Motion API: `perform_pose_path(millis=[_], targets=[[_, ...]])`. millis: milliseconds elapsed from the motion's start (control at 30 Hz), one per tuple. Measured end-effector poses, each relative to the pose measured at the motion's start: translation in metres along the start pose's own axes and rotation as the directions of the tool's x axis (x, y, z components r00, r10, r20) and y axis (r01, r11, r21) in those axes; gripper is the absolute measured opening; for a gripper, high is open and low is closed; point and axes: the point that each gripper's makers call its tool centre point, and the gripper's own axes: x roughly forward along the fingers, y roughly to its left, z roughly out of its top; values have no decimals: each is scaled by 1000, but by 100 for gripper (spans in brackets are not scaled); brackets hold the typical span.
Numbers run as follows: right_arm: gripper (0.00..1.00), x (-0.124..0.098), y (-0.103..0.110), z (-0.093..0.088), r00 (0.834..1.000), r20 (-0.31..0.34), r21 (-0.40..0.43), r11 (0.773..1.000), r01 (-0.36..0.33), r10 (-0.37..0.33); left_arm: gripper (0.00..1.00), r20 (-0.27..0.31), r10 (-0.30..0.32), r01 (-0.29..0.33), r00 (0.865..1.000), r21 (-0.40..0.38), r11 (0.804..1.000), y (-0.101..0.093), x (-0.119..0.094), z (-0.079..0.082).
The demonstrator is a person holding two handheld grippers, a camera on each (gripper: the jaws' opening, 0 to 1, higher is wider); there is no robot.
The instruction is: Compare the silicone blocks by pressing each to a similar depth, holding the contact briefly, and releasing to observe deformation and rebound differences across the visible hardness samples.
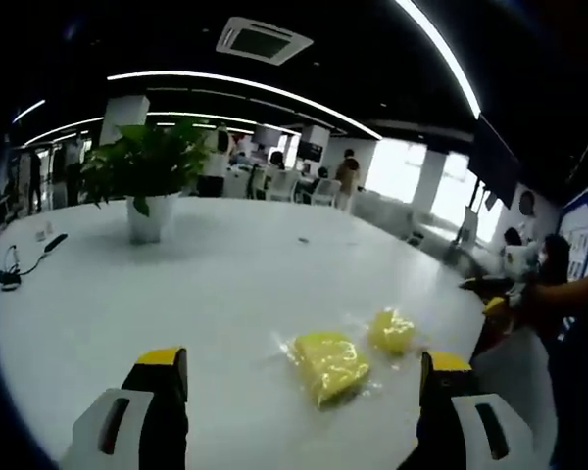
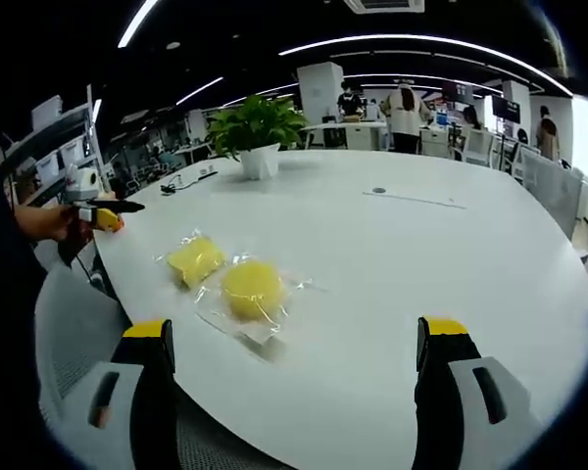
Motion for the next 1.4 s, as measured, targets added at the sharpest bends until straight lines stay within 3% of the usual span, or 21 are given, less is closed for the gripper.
perform_pose_path(millis=[400, 833, 1000, 1400], targets=[[96, -3, 2, -2, 1000, -7, 1, 1000, -3, 3, 100, -4, -8, 8, 1000, -24, 1000, -9, 3, -2], [96, 0, 7, 1, 1000, -9, -4, 1000, -6, 6, 100, 31, -5, 7, 999, -70, 997, -10, -5, 5], [96, 1, 9, 1, 1000, -16, -23, 1000, -16, 15, 100, 59, -12, 17, 998, -88, 996, -14, -5, 16], [96, -6, 9, -5, 1000, -5, 1, 1000, 5, -5, 100, 32, -102, 105, 994, -94, 990, -43, 21, 26]])
